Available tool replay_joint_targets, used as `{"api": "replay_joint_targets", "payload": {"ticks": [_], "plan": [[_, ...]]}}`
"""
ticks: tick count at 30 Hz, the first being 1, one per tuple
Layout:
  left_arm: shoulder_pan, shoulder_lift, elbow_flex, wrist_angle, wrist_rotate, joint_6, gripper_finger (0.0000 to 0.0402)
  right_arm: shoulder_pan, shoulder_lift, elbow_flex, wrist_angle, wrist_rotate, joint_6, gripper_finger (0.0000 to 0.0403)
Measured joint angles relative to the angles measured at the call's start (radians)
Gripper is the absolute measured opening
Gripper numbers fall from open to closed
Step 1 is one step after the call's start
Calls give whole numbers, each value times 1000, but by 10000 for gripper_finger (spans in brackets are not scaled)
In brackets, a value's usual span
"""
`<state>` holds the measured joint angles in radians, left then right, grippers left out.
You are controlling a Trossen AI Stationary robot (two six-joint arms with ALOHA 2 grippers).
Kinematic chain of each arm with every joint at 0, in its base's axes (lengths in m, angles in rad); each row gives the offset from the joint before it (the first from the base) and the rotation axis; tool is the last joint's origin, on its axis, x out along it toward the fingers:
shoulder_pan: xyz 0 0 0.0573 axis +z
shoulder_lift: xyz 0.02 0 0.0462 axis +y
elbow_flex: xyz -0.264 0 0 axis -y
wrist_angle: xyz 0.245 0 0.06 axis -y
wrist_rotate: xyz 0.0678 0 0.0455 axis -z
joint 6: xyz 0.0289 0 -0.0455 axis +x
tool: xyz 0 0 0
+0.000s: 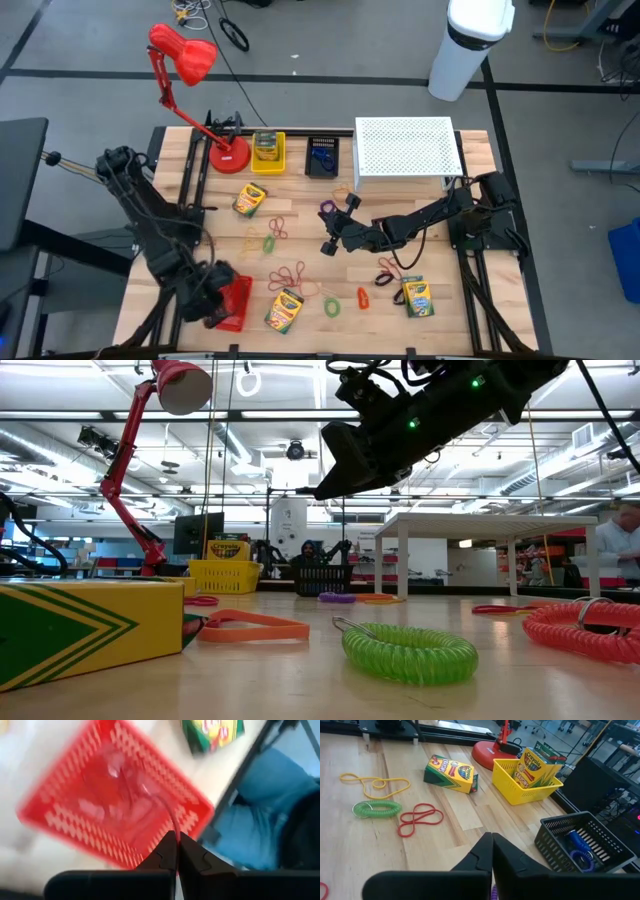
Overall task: Pick & Place Office Desk Supplies
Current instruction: Put the red rubber band into the red bin
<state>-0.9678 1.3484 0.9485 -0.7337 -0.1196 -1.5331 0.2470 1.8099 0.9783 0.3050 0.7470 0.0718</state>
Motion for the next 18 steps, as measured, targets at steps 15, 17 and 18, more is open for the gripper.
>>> {"api": "replay_joint_targets", "payload": {"ticks": [15,17,18], "plan": [[26,63,-82,26,95,57,21,0,0,0,0,0,-2,7],[30,63,-82,36,93,58,37,0,0,0,0,-1,-2,11],[34,63,-82,36,94,58,46,0,0,0,0,-1,-2,12]]}}
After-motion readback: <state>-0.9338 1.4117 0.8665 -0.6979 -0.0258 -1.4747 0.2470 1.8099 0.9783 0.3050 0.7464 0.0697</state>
